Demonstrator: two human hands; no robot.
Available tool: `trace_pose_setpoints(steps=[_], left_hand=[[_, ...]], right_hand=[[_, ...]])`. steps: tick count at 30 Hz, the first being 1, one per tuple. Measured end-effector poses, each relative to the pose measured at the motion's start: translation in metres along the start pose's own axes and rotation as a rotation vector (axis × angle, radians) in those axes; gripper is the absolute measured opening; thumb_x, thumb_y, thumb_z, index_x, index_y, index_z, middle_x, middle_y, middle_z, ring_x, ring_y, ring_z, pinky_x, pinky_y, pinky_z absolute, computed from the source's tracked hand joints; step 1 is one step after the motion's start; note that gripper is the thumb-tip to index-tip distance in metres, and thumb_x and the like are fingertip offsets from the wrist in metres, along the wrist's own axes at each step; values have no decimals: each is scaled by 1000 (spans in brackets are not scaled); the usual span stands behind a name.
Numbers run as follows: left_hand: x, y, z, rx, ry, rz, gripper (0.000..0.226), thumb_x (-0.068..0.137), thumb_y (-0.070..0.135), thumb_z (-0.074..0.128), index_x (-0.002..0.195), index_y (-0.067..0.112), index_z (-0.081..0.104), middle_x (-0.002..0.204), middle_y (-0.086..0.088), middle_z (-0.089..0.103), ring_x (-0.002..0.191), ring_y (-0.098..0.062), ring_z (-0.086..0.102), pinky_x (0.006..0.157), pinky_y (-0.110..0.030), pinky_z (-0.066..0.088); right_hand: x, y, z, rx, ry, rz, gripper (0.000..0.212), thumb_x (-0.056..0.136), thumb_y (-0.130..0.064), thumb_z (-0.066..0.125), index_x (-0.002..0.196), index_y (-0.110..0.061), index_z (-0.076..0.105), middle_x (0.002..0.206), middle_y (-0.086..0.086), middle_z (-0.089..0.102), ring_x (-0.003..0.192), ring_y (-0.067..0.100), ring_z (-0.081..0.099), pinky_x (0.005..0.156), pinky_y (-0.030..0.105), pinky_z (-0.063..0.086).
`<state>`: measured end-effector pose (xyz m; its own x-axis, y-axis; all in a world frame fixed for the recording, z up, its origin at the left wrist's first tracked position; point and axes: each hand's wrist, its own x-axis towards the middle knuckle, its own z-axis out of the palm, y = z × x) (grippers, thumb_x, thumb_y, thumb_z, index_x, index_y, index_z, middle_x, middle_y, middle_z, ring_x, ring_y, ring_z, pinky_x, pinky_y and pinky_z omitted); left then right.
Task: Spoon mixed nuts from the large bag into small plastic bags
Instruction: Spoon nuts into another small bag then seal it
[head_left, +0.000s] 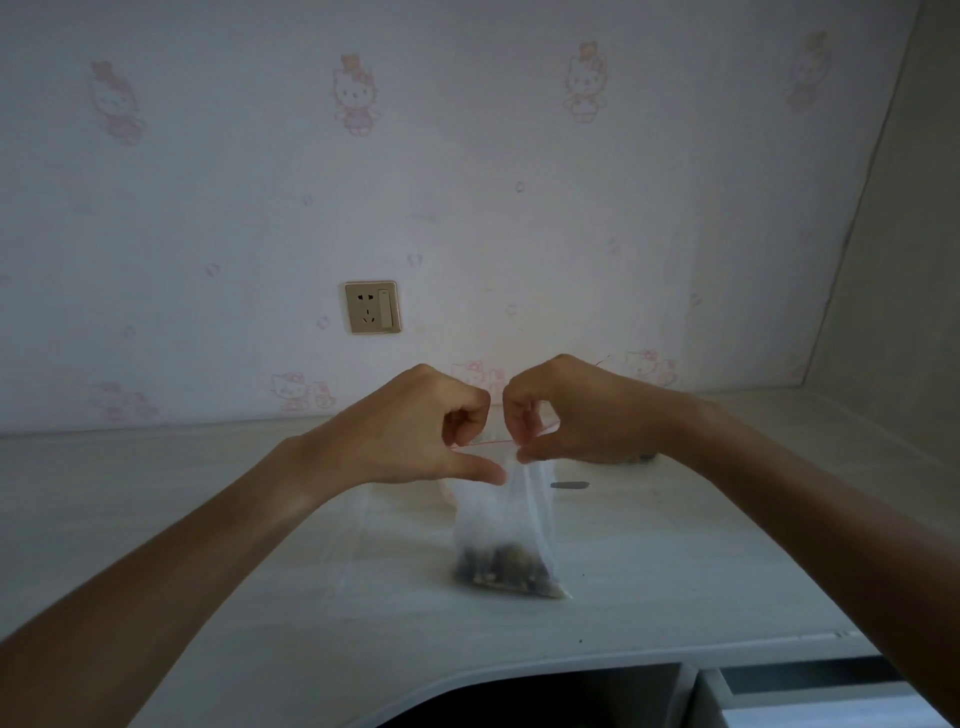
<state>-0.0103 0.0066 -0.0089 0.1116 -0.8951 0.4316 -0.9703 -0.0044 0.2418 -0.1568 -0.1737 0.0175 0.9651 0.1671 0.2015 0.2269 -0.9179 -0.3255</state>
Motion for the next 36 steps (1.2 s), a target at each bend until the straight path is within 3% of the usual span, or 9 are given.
trace_pose_setpoints(steps=[5,10,13,19,24,27,29,32,36], left_hand=[[-5,-6,1,36,-111,-82,44,69,76,78,91,43,62,92,25,64,90,0,63,73,-19,53],[-7,-7,-5,129,-85,-35,39,77,73,75,75,36,60,81,21,64,80,-4,63,67,-22,50],[-7,-4,-4,64,-36,-20,33,76,61,83,79,34,63,84,21,65,81,-6,65,69,-22,52],[-14,-7,1,-49,106,-6,32,76,37,91,91,35,62,86,14,64,83,-15,65,78,-26,54],[-37,-20,11,-111,267,-27,40,73,43,92,100,35,64,98,17,62,94,-16,66,82,-21,54],[-57,-29,23,-190,388,-131,56,70,52,91,114,34,61,115,16,64,108,-17,67,87,-25,55],[-67,-32,36,-323,399,-263,68,66,55,91,121,31,59,122,15,65,111,-14,68,88,-31,57],[-73,-34,61,-546,294,-442,76,62,55,89,126,27,59,122,9,68,111,-9,69,93,-39,58],[-78,-33,90,-721,103,-512,60,77,44,87,130,27,64,124,7,74,116,-9,69,100,-36,56]], right_hand=[[-2,2,-4,-19,4,-18,26,81,-4,84,75,-14,61,78,1,66,74,12,60,80,37,53],[-6,7,-9,-29,-26,20,27,83,-6,82,87,-22,60,78,-7,61,71,9,58,76,36,54],[-7,8,-12,-64,-32,35,25,84,-11,82,97,-24,64,80,-4,63,75,15,60,78,38,55],[-11,10,-13,-115,15,25,14,85,-3,76,86,-17,74,79,-2,66,70,9,59,78,38,56],[-19,21,-4,-111,87,43,15,86,-10,80,96,-18,73,89,-4,68,82,9,64,85,34,55],[-30,35,9,-21,234,66,24,84,-20,84,103,-21,69,100,-6,68,91,7,66,89,35,56],[-36,41,23,94,324,132,40,79,-42,84,109,-25,64,107,-11,66,97,4,66,89,34,58],[-40,46,55,330,375,282,84,58,-72,79,126,-28,55,119,-14,62,105,5,65,86,30,60],[-40,52,100,598,353,394,93,54,-72,87,129,-29,54,124,-10,66,110,9,67,89,35,62]])
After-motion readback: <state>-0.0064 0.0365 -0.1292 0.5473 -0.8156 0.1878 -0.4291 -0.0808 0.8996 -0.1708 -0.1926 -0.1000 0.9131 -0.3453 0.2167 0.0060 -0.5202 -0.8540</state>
